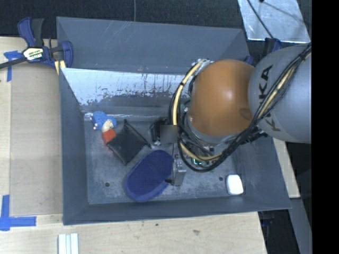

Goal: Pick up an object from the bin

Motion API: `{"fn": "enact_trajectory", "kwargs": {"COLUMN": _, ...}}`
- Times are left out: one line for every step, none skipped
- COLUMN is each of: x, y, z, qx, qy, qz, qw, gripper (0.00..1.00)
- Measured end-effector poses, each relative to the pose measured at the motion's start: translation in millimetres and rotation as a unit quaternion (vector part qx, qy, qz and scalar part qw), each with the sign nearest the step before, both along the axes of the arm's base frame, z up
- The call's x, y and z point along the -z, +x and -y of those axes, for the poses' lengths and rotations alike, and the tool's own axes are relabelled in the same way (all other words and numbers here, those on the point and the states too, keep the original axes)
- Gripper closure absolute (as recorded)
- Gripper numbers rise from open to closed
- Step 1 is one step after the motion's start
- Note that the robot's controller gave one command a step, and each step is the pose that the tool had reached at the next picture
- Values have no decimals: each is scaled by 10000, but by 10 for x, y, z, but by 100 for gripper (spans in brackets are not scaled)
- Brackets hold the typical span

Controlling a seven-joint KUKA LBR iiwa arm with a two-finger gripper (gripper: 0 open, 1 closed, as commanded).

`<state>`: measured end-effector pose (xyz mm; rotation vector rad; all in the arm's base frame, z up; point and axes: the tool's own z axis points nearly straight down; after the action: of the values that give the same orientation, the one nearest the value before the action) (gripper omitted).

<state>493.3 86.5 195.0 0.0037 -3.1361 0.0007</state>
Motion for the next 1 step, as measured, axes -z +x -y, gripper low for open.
{"fn": "enact_trajectory", "kwargs": {"x": 804, "y": 329, "z": -157, "qx": 186, "qy": 0, "qz": 4, "qw": 9998, "gripper": 0}}
